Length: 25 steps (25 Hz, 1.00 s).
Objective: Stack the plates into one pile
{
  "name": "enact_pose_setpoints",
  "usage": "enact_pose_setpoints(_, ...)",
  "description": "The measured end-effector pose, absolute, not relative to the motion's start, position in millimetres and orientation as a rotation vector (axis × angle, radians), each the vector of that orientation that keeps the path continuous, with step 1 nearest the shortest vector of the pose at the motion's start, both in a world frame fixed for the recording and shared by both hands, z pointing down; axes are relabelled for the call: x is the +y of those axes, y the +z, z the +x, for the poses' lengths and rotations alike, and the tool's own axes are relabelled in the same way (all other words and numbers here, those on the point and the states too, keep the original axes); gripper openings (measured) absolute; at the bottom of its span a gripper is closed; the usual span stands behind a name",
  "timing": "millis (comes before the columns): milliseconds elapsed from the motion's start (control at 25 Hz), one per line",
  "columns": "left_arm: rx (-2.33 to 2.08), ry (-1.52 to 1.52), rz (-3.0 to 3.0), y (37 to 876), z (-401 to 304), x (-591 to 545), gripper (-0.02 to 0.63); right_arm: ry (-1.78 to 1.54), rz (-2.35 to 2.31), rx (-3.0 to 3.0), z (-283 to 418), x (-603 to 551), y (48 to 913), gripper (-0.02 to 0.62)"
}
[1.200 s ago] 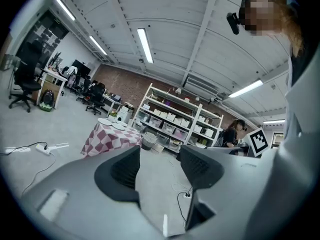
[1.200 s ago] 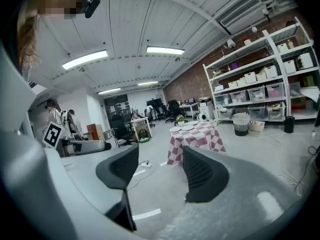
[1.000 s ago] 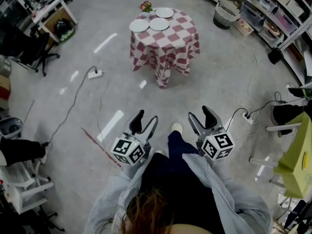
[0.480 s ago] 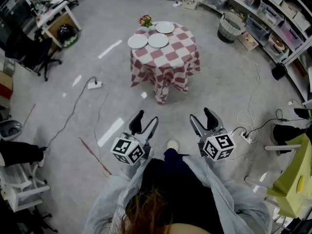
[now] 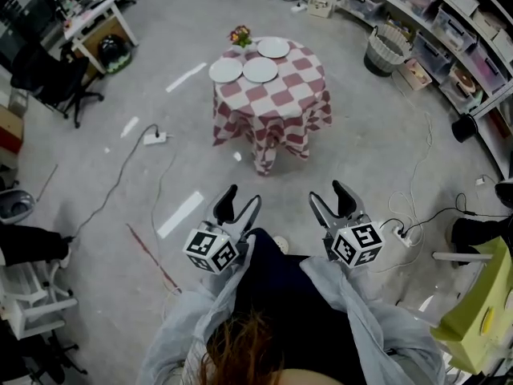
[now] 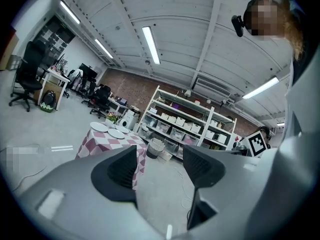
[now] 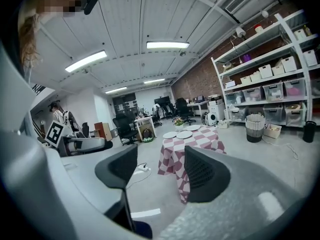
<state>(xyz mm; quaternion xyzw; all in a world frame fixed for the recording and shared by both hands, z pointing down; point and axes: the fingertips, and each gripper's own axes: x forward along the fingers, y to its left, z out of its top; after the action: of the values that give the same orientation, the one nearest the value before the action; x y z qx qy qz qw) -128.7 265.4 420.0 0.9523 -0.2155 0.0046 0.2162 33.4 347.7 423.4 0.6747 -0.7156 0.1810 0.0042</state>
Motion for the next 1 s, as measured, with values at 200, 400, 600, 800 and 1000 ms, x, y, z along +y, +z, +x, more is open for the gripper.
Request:
enact_pose_setpoints(200,-0.624,0.060,2.596,433.3,-132.1,266.9,0.284,0.643,2.076,-2.248,28.9,347.8,436.4,0.288)
enact_pose_setpoints(400,-0.628,0.091,2.575,445.6,-123.1,253.9,0.284,0.673,2.058,-2.252,35.6,332.8,445.5,0.290)
enact_pose_setpoints(600,-0.595,0.096,2.590,445.1,-93.7,221.4,0.284,0.672,2.080,-2.239,61.5,302.2,446.0,0.290)
enact_pose_setpoints(800,-0.565,0.067,2.615,431.3,-57.0,170.4,0.284,0.643,2.098,-2.241,93.1,251.7,432.5,0.288)
enact_pose_setpoints(1000,-0.535,0.073,2.626,419.4,-26.4,113.4,0.284,0.607,2.106,-2.249,120.4,194.0,414.4,0.290)
